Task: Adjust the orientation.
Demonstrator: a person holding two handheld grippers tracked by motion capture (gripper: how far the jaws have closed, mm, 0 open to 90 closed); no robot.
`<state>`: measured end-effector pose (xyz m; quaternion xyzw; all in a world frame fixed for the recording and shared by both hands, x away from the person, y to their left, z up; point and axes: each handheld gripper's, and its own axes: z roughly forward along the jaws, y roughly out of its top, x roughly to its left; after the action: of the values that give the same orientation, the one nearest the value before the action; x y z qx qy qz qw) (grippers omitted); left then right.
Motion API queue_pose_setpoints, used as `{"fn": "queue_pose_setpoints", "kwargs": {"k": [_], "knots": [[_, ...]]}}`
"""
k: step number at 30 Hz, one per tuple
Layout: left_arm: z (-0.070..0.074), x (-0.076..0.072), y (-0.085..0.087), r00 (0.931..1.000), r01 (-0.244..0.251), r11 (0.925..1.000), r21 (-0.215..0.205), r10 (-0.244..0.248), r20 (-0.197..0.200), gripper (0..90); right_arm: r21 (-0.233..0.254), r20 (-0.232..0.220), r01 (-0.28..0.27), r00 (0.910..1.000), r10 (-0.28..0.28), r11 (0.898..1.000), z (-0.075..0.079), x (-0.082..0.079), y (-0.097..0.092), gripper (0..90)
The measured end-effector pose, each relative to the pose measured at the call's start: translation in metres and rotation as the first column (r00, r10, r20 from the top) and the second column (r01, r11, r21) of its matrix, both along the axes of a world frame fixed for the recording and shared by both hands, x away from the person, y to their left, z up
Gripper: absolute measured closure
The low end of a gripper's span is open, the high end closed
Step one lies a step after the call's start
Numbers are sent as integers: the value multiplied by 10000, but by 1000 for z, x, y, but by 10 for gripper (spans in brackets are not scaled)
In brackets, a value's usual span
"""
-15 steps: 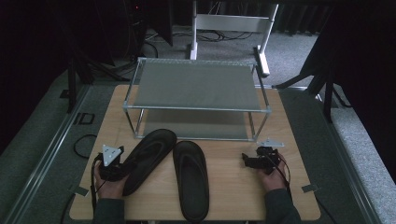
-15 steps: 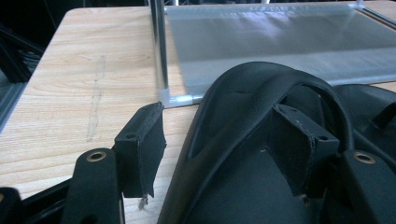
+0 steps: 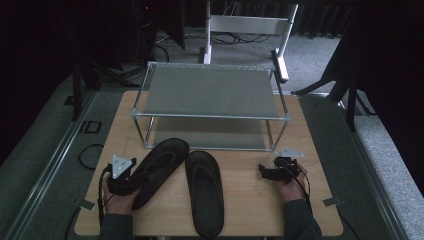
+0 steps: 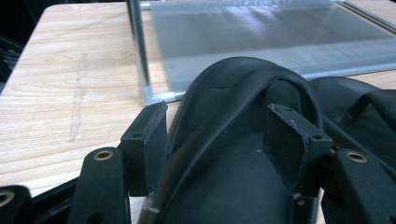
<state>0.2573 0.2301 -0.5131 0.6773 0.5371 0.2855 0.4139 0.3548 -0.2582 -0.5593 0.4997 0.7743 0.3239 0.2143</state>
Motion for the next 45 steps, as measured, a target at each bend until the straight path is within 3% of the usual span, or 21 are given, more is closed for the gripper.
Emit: {"fn": "queue_pose_setpoints", "kwargs": {"k": [10,13,23,32,35,38,41,45], "knots": [[6,-5,-14,9972,753,9971,116,-753,15,438,15,20,14,10000,-14,10000,0,-1,0,135],[4,-4,-19,9945,1046,9939,363,-1044,-67,451,13,25,14,10000,-14,10000,0,-1,0,135],[-3,-3,-34,9802,1944,9783,716,-1909,-527,502,8,34,42,10000,-42,10000,0,-2,0,138],[-14,2,-44,9624,2539,9619,1009,-2409,-1259,620,10,35,49,10000,-49,10000,0,-2,0,138],[-17,4,-46,9581,2654,9562,1232,-2473,-1446,718,10,34,49,10000,-49,10000,0,-2,0,138],[-18,6,-48,9618,2537,9566,1433,-2338,-1422,794,7,38,46,10000,-46,10000,0,-2,0,138],[-18,7,-47,9613,2571,9560,1410,-2382,-1382,805,12,31,49,10000,-49,10000,0,-2,0,138],[-18,7,-51,9626,2601,9507,1690,-2415,-1230,816,12,33,44,10000,-44,10000,0,-2,0,138]]}}
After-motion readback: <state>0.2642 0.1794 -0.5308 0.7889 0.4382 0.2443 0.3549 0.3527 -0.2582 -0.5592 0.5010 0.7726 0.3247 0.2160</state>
